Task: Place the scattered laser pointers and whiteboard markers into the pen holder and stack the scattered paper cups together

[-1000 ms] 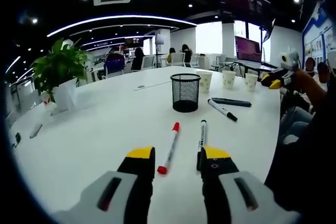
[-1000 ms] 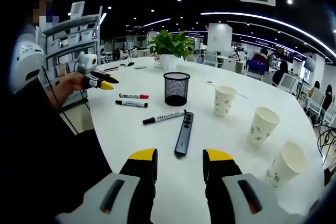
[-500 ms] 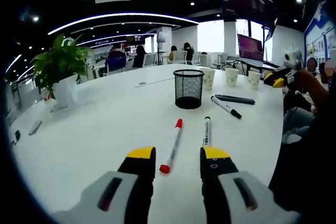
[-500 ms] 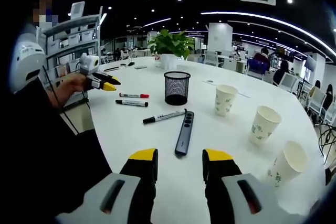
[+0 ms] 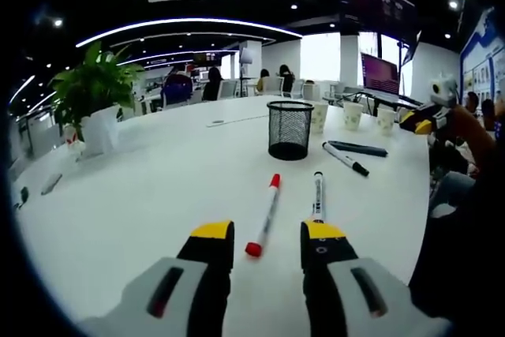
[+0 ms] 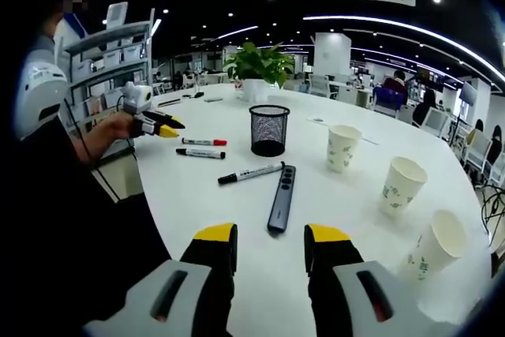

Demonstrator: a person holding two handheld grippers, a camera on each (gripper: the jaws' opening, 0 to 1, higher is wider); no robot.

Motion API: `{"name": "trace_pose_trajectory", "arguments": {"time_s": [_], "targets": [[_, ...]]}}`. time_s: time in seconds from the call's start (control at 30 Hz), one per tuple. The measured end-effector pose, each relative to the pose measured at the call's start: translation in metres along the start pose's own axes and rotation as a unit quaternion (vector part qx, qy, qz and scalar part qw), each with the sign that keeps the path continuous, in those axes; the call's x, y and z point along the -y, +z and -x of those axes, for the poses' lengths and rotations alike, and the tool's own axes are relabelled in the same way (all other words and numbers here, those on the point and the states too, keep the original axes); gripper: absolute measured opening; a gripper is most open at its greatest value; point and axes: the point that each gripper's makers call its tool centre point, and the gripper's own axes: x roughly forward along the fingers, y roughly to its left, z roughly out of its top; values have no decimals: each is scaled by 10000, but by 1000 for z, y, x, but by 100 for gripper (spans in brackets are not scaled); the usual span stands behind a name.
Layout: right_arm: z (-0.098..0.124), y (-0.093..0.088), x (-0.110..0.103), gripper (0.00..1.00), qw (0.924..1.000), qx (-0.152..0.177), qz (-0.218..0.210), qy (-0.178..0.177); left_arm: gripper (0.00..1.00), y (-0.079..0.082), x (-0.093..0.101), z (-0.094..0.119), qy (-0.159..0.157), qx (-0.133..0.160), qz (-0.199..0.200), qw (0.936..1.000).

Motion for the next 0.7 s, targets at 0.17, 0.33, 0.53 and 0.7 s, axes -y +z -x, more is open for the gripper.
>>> {"name": "trace_pose_trajectory", "arguments": {"time_s": [0.17,0.33,0.53,0.7], "targets": [[0,0,-2,37,10000,-5,1,21,35,-2,-1,-2,-34,11,1,10000],[1,-1,-2,37,10000,-12,-2,15,35,-5,-2,-5,-51,-22,9,10000],[0,-1,-3,37,10000,-17,0,24,33,-7,-2,-9,-84,-10,36,10000],[0,0,-4,37,10000,-3,5,42,33,-9,-2,-12,-92,-32,42,9999]]}}
